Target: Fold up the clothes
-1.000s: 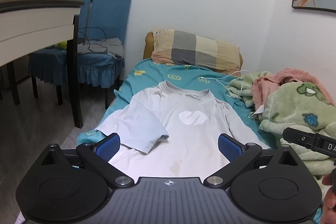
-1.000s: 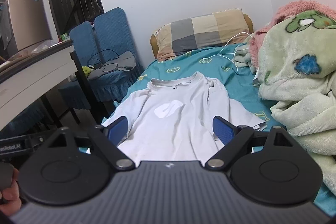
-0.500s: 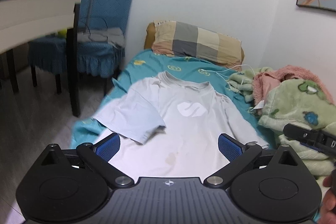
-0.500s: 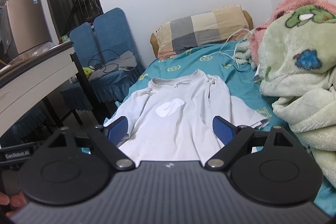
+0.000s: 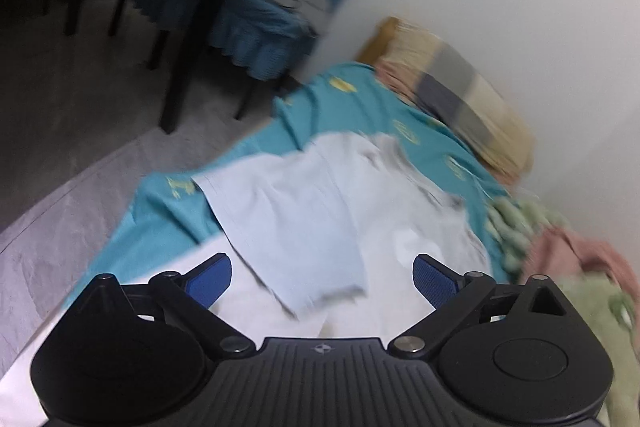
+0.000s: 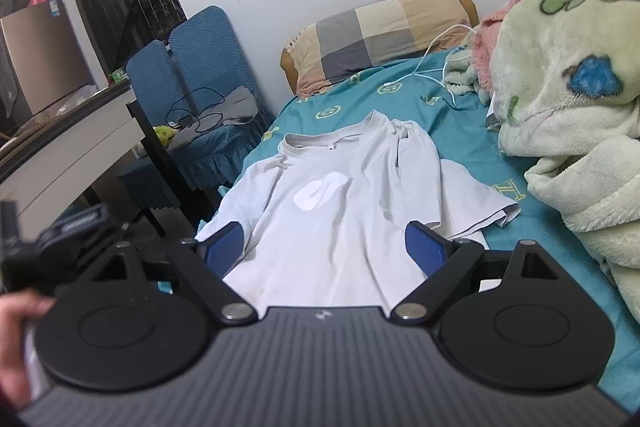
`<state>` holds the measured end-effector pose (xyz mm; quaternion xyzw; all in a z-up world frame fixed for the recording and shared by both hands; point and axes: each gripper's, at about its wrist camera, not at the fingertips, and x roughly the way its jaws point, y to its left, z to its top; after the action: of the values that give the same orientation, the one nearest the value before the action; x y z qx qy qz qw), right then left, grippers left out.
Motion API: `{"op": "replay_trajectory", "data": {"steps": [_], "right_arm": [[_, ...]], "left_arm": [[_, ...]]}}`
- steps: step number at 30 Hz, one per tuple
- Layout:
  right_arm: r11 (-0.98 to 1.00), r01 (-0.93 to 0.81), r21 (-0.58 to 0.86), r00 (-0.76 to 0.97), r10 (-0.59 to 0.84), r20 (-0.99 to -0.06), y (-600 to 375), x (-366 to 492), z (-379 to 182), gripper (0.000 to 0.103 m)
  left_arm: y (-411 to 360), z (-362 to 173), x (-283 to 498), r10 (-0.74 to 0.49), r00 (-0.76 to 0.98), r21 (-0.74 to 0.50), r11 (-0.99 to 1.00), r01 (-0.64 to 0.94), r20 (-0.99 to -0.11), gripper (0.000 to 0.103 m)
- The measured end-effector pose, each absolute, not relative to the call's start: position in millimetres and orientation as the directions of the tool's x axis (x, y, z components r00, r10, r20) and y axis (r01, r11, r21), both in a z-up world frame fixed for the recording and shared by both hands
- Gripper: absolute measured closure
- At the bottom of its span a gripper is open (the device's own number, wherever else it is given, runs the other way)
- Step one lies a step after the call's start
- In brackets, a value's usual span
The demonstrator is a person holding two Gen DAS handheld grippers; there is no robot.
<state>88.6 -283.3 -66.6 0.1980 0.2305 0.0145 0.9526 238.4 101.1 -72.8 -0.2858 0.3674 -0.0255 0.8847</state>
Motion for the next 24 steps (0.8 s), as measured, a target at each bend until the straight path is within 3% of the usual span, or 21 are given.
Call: {"op": "replay_trajectory", "data": {"steps": [4, 10, 16, 18, 20, 22, 24], "right_arm": [[0.913, 0.08, 0.399, 0.877, 0.127, -0.464, -292.0, 102.2, -77.6, 0.014], [0.91, 0.114, 0.398, 0.854, 0.116, -0.508, -294.3, 122.1, -94.3, 0.014], [0.922, 0.117, 0.368, 0.824, 0.117, -0.554, -287.9, 143.7, -111.8, 0.014], [0.925, 0.117, 0.36, 0.818, 0.116, -0.564, -286.4, 146.6, -115.4, 0.014], [0.928, 0.118, 0.353, 0.812, 0.114, -0.573, -285.1, 149.2, -118.8, 0.014], [0.927, 0.121, 0.355, 0.812, 0.113, -0.572, -286.4, 149.7, -120.5, 0.014], [0.925, 0.123, 0.359, 0.813, 0.113, -0.571, -287.3, 149.3, -120.6, 0.014]], "left_arm": [[120.4, -101.0, 285.8, -0.237, 0.722, -0.567, 0.784, -0.253, -0.65, 0.013], [129.0, -147.6, 326.0, -0.218, 0.698, -0.533, 0.801, -0.272, -0.682, 0.026], [146.2, -173.9, 345.5, -0.155, 0.708, -0.505, 0.804, -0.314, -0.689, 0.03], [153.7, -178.5, 349.5, -0.151, 0.714, -0.522, 0.785, -0.333, -0.683, 0.036], [158.7, -179.8, 351.8, -0.159, 0.716, -0.536, 0.774, -0.337, -0.68, 0.052], [163.1, -178.9, 353.3, -0.173, 0.717, -0.551, 0.765, -0.334, -0.675, 0.061], [162.9, -176.8, 353.2, -0.192, 0.722, -0.565, 0.761, -0.319, -0.665, 0.067]]}}
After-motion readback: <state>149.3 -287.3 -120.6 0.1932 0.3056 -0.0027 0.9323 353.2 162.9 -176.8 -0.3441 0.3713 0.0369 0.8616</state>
